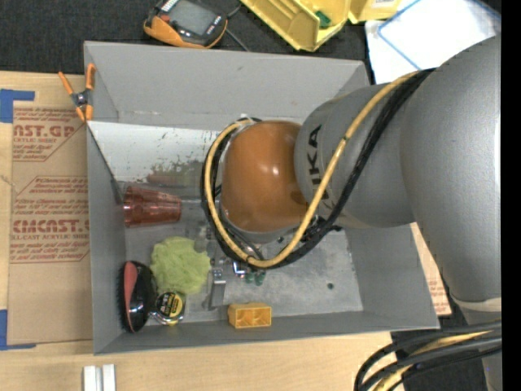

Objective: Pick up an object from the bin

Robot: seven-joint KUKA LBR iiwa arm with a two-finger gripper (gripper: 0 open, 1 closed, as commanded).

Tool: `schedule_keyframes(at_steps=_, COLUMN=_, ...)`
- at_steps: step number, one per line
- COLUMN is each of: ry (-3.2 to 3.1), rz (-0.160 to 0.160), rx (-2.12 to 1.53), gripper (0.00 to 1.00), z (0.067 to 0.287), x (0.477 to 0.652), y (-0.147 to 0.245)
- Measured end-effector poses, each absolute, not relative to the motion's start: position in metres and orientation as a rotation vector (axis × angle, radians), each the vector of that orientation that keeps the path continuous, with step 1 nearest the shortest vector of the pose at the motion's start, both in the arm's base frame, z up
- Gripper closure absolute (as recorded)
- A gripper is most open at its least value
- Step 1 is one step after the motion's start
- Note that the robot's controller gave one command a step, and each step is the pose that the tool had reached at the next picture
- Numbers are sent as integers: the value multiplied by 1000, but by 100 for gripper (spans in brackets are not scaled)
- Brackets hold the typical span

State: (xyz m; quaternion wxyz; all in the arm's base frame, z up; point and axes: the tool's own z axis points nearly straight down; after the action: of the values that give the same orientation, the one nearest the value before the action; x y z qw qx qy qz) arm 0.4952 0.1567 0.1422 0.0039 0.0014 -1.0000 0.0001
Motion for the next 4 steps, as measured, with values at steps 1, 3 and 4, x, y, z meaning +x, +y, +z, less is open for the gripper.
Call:
schedule_keyframes(at_steps=1, ry=-3141, rz=-2, rx=1, gripper=0, z=147, x=497, y=156)
schedule_keyframes(at_steps=3, ry=-3150, rz=-3, rx=31, gripper=0, z=142, x=496, y=224)
schedule_keyframes(at_steps=4, ry=-2997, rz=1, rx=984, gripper=0, z=101, x=483, y=224)
